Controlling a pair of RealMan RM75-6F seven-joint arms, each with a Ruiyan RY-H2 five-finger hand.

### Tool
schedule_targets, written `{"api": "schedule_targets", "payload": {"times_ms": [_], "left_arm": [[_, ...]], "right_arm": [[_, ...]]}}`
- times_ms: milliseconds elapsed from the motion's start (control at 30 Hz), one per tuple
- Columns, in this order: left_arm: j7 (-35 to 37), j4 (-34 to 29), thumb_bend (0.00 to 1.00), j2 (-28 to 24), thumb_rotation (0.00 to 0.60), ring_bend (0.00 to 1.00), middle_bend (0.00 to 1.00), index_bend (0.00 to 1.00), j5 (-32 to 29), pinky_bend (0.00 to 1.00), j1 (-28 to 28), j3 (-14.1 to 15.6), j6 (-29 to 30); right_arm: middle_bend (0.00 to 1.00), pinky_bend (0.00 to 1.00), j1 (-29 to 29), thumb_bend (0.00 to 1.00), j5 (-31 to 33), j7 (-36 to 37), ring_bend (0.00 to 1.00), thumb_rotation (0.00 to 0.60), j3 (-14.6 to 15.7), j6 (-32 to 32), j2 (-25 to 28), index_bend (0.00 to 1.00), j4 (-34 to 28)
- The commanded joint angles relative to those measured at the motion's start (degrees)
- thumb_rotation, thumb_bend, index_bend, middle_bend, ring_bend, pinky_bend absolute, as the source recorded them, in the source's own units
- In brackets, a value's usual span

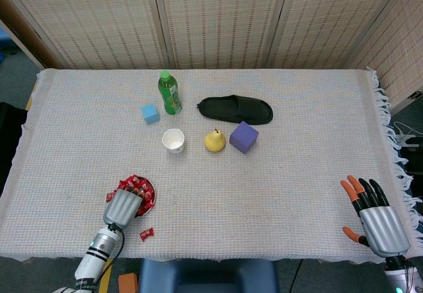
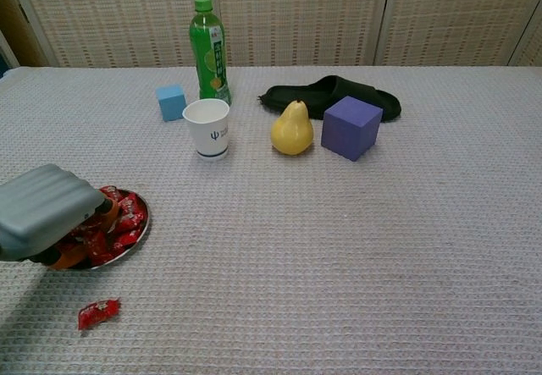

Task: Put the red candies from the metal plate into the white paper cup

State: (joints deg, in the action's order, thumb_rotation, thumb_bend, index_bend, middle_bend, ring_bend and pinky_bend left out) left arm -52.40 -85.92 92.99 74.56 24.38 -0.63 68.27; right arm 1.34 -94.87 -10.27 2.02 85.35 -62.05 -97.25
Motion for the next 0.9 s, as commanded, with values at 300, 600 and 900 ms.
{"api": "schedule_targets", "payload": {"times_ms": [300, 600, 900], "left_arm": [[5.2, -1.8, 0.36, -2.9, 0.600, 0.48, 0.51, 0.54, 1.5, 0.92, 0.3, -0.4, 0.6], [6.2, -2.3, 0.37, -3.5, 0.600, 0.51, 0.54, 0.56, 1.7, 0.93, 0.2, 0.0, 0.5], [8.9, -4.0, 0.38, -5.1, 0.600, 0.52, 0.56, 0.56, 4.6, 0.93, 0.6, -1.7, 3.4]], "right_arm": [[0.00, 0.00, 0.1, 0.05, 0.3, -0.1, 0.00, 0.600, 0.0, -0.2, -0.1, 0.00, 0.0], [0.00, 0.00, 0.1, 0.05, 0.0, 0.0, 0.00, 0.600, 0.2, -0.2, 0.0, 0.00, -0.1], [0.00, 0.00, 0.2, 0.05, -0.2, 1.0, 0.00, 0.600, 0.3, -0.1, 0.4, 0.00, 0.1]]}}
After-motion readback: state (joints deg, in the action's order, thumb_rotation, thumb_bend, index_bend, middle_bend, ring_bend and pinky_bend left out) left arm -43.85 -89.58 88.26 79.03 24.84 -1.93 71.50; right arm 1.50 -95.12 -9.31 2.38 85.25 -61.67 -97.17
